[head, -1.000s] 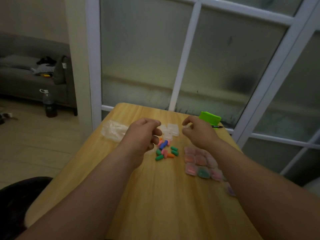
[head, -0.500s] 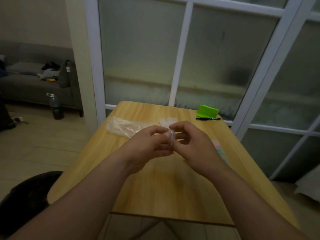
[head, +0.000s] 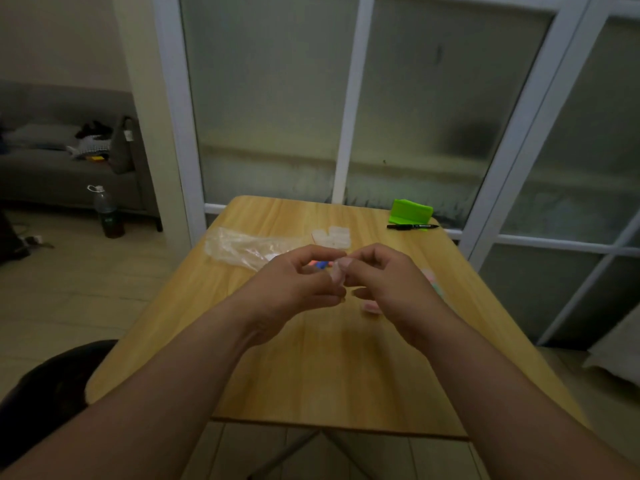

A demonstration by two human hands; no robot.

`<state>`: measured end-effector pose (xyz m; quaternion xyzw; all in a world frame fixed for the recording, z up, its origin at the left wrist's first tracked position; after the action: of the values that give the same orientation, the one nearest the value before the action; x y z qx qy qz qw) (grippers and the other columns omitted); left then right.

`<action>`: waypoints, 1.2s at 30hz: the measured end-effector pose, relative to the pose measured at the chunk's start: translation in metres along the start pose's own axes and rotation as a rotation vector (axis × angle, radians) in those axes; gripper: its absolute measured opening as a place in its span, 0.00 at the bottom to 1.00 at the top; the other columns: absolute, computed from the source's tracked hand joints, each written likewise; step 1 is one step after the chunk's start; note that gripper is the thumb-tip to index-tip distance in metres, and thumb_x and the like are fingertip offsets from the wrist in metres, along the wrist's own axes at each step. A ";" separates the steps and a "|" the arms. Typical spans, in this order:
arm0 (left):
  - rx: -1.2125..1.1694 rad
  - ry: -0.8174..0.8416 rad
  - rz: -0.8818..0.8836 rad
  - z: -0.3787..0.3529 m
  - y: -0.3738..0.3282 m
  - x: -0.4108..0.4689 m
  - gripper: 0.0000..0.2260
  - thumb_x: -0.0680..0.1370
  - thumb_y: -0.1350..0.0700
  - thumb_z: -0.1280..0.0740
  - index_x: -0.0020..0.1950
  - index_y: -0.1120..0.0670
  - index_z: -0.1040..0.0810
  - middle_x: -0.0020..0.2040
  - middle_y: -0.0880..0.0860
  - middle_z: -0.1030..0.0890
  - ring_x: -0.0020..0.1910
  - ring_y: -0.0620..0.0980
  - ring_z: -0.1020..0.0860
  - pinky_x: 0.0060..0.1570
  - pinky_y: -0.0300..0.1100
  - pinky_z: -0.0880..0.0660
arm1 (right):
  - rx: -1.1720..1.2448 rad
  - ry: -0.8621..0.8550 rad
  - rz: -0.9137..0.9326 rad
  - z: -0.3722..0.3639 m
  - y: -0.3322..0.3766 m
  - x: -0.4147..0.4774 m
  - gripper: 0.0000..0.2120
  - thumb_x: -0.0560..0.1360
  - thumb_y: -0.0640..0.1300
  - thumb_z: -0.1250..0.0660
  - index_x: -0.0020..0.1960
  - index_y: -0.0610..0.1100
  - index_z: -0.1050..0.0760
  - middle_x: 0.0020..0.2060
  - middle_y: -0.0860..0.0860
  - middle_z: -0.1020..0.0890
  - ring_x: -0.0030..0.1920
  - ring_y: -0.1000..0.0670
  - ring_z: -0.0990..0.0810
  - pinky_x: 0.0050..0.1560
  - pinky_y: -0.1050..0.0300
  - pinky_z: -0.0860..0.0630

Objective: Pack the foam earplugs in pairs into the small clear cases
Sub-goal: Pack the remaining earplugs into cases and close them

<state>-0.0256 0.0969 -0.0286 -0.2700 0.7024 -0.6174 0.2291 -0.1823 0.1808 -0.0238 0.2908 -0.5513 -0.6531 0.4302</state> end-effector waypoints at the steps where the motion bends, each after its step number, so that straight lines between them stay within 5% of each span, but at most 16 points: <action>1: 0.006 -0.004 -0.001 -0.001 0.000 0.000 0.14 0.80 0.58 0.26 0.65 0.53 0.17 0.56 0.60 0.13 0.57 0.58 0.14 0.56 0.47 0.16 | 0.006 0.007 -0.004 0.000 0.000 0.000 0.08 0.80 0.50 0.27 0.54 0.47 0.17 0.46 0.53 0.12 0.46 0.57 0.14 0.47 0.56 0.23; 10: 0.071 -0.034 0.011 -0.003 0.001 0.000 0.12 0.79 0.60 0.26 0.63 0.54 0.16 0.56 0.62 0.14 0.54 0.59 0.14 0.52 0.45 0.16 | -0.090 0.008 0.018 0.002 0.001 -0.004 0.08 0.78 0.50 0.25 0.52 0.46 0.18 0.45 0.51 0.12 0.49 0.51 0.14 0.53 0.43 0.17; 25: 0.063 -0.075 0.017 0.001 0.010 0.005 0.08 0.79 0.63 0.26 0.57 0.57 0.15 0.50 0.63 0.14 0.48 0.57 0.13 0.56 0.54 0.16 | -0.123 -0.015 0.059 -0.002 -0.002 -0.003 0.08 0.79 0.46 0.25 0.53 0.42 0.19 0.44 0.48 0.12 0.37 0.60 0.17 0.33 0.71 0.26; 36: -0.060 -0.105 0.072 0.006 0.010 0.006 0.11 0.81 0.66 0.33 0.61 0.59 0.17 0.53 0.65 0.15 0.47 0.56 0.13 0.50 0.47 0.15 | 0.007 -0.038 -0.003 -0.002 -0.002 -0.004 0.04 0.80 0.39 0.30 0.54 0.40 0.19 0.45 0.45 0.13 0.43 0.48 0.14 0.30 0.67 0.24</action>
<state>-0.0270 0.0896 -0.0393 -0.2834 0.7169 -0.5723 0.2796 -0.1797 0.1838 -0.0269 0.2806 -0.5611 -0.6573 0.4175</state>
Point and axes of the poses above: each hand's wrist, its own x-axis towards the middle knuckle, its own z-axis out of the back of the hand, y = z × x, the point moved 2 cm from there along x, towards the middle knuckle
